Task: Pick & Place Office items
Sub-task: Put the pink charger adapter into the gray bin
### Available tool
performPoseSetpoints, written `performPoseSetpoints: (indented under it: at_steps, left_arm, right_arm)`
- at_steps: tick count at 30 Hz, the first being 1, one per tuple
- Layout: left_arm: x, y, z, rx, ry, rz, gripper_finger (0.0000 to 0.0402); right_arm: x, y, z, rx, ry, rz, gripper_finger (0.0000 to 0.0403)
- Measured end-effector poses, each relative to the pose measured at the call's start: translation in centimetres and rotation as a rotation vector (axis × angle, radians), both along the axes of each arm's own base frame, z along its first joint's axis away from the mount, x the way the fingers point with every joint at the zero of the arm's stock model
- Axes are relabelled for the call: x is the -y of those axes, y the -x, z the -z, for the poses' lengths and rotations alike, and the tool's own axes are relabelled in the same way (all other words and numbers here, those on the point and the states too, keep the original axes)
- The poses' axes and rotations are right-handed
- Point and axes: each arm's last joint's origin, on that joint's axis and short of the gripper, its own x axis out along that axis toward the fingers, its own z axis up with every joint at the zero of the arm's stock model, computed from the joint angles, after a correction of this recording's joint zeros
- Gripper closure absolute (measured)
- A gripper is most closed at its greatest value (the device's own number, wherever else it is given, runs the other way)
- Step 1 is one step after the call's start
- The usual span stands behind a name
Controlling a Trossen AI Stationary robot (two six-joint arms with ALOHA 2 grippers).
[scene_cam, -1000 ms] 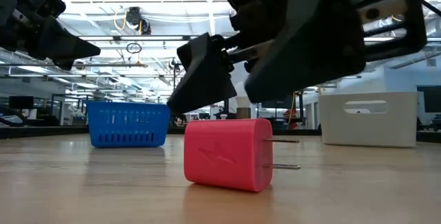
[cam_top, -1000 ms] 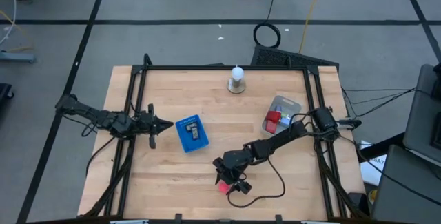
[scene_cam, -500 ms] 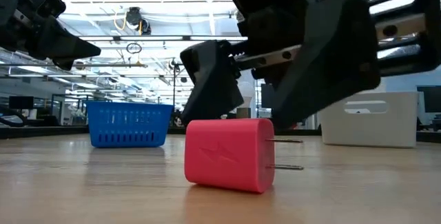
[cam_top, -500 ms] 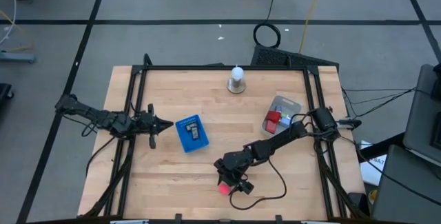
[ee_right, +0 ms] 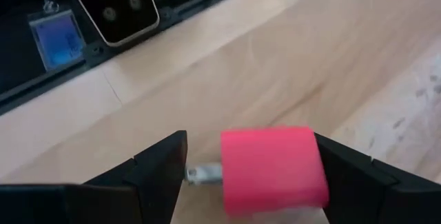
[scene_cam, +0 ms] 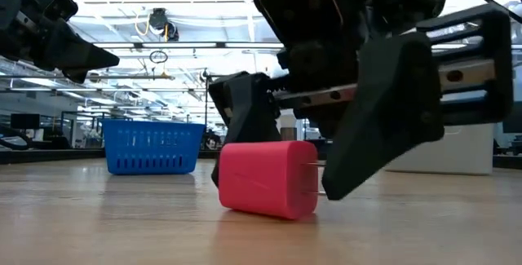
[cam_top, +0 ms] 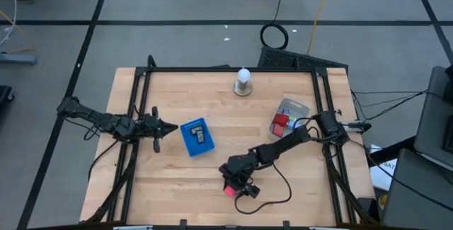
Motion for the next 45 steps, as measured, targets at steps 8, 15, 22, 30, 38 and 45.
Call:
performPoseSetpoints:
  at_steps: [8,15,22,30,38,45]
  left_arm:
    - [0.0,0.0,0.0,0.0,0.0,0.0,0.038]
    - [0.0,0.0,0.0,0.0,0.0,0.0,0.038]
    - [0.0,0.0,0.0,0.0,0.0,0.001,0.038]
    - [0.0,0.0,0.0,0.0,0.002,0.001,0.038]
    - [0.0,0.0,0.0,0.0,0.002,0.004,0.038]
    - [0.0,0.0,-0.1,-0.014,-0.044,0.007,0.038]
  right_arm:
    - [0.0,-0.1,-0.2,0.019,-0.011,0.003,0.0135]
    - [0.1,-0.3,-0.3,0.029,-0.016,0.008,0.0188]
    - [0.1,-0.3,-0.3,0.014,-0.028,0.019,0.0239]
    - [0.1,-0.2,-0.3,-0.006,-0.036,0.037,0.023]
    - [0.1,-0.3,-1.7,0.047,-0.054,0.038,0.0238]
    - [0.3,-0.3,-3.1,0.068,-0.022,0.136,0.0229]
